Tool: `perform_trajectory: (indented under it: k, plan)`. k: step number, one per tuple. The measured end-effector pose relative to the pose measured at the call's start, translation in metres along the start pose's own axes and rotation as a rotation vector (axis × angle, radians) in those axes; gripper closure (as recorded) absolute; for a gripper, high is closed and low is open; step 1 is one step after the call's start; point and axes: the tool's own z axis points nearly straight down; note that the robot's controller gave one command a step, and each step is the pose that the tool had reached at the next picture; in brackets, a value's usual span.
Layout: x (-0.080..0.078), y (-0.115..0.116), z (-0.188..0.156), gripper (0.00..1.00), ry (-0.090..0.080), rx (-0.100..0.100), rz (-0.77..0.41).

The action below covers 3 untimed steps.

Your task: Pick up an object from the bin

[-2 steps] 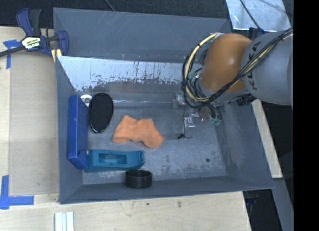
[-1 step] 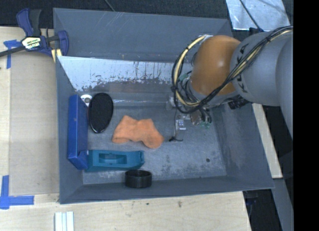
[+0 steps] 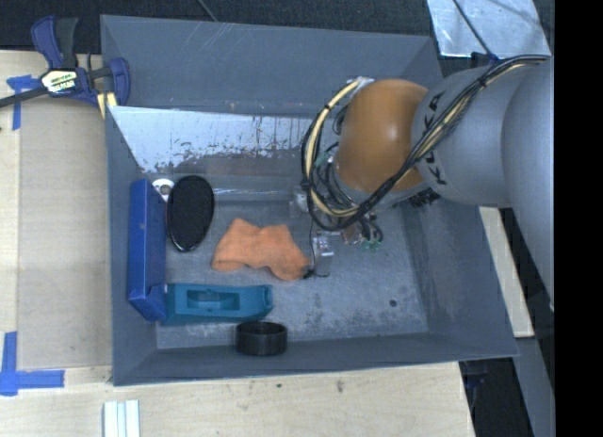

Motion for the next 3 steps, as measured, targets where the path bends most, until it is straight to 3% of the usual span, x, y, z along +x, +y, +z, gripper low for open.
perform_trajectory:
  k: [1,2,3]
  plan:
    - [-0.002,0.023,0.009,0.00,0.000,0.004,-0.046]
    - [0.035,0.043,0.011,1.00,-0.001,0.002,-0.081]
    - [0.035,0.043,0.011,1.00,-0.001,0.002,-0.081]
